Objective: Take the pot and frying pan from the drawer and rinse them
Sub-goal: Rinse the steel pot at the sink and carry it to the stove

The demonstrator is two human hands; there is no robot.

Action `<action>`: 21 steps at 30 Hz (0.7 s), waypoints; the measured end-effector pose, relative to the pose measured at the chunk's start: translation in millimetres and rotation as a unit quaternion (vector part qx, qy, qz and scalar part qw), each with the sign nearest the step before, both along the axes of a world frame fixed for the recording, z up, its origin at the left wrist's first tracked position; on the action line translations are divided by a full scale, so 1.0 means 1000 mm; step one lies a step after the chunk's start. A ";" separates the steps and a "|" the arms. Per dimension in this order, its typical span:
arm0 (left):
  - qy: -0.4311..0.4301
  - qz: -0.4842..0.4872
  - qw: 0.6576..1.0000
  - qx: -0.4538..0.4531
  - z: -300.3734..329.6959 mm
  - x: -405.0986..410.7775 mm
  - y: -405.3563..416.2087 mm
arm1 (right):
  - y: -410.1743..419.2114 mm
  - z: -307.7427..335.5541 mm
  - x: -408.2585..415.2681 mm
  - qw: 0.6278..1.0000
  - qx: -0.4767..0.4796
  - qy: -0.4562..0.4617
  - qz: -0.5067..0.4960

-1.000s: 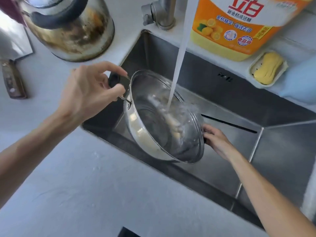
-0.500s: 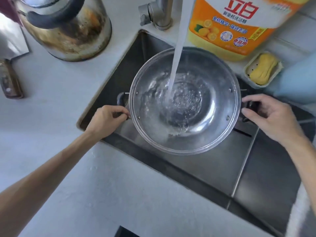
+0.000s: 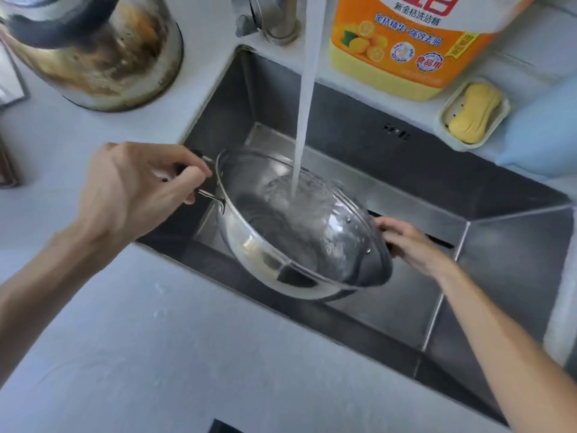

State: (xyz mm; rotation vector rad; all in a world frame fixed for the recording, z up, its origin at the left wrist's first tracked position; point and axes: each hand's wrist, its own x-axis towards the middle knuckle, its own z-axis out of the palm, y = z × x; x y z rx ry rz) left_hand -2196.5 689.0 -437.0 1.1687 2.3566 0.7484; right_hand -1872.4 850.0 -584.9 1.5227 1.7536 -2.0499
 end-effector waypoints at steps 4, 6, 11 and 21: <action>-0.085 -0.005 0.986 -0.146 -0.054 -0.018 -0.016 | 0.034 0.055 0.006 0.991 0.128 -0.029 0.026; -0.132 -0.041 0.972 -0.190 -0.080 -0.018 -0.022 | 0.044 0.080 0.006 0.972 0.210 -0.044 0.092; -0.191 -0.075 0.965 -0.163 -0.101 -0.013 -0.015 | 0.039 0.116 0.000 0.928 0.367 0.003 0.064; 0.105 -0.117 0.980 0.123 -0.017 0.004 -0.004 | -0.002 0.011 0.003 0.968 0.240 0.014 -0.070</action>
